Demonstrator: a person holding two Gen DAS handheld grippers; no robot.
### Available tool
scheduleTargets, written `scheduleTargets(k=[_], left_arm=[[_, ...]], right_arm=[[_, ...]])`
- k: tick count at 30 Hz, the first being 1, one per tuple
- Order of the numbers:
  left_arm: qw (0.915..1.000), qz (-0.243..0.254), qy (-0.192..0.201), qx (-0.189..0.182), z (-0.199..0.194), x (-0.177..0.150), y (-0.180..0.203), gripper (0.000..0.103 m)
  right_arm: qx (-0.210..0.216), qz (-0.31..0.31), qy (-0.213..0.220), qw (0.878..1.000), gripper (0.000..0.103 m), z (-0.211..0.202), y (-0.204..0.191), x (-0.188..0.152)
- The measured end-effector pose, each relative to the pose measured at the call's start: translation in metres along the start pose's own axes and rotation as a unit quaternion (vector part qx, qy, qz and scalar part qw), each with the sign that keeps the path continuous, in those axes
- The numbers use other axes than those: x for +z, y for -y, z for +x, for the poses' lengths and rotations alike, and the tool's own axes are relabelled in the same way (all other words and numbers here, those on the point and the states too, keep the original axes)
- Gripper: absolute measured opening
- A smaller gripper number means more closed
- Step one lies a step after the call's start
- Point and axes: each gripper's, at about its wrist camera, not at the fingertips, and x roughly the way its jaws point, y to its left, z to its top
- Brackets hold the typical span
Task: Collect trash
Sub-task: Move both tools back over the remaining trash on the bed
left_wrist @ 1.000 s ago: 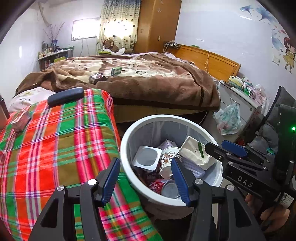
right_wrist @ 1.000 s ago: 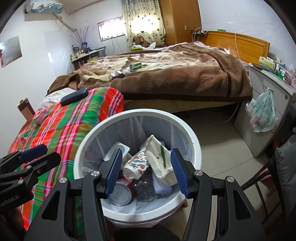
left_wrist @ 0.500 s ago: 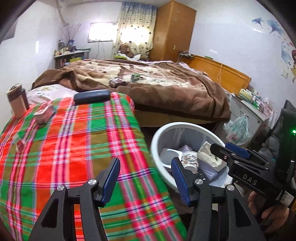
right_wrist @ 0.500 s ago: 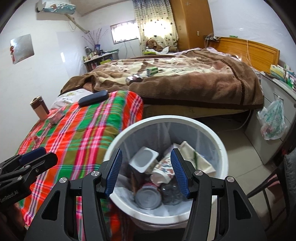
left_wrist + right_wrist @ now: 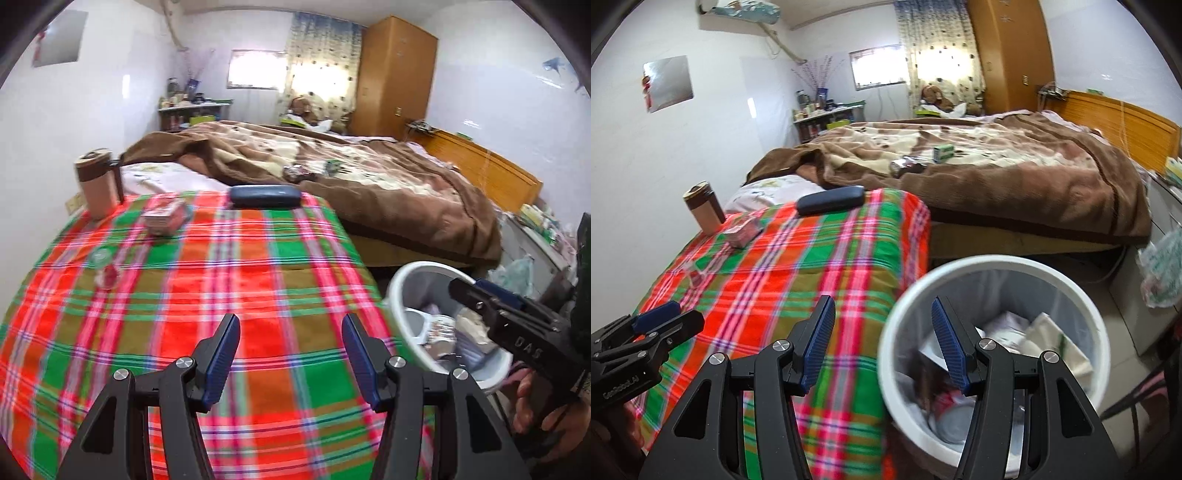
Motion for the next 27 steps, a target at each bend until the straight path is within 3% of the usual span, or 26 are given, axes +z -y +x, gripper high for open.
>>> scheduleTargets(k=[17,27], left_arm=[[0.9941,-0.075,-0.001,0.078,0.007,0.001,-0.115,0.057],[0.9872,-0.104,-0.011,0.120,0.034,0.013,-0.180,0.057]], right_arm=[[0.063,-0.057,-0.024,0.996,0.056,0.047,-0.068,0.021],[0.085,-0.077,-0.039,0.993,0.056,0.086,-0.101,0.036]])
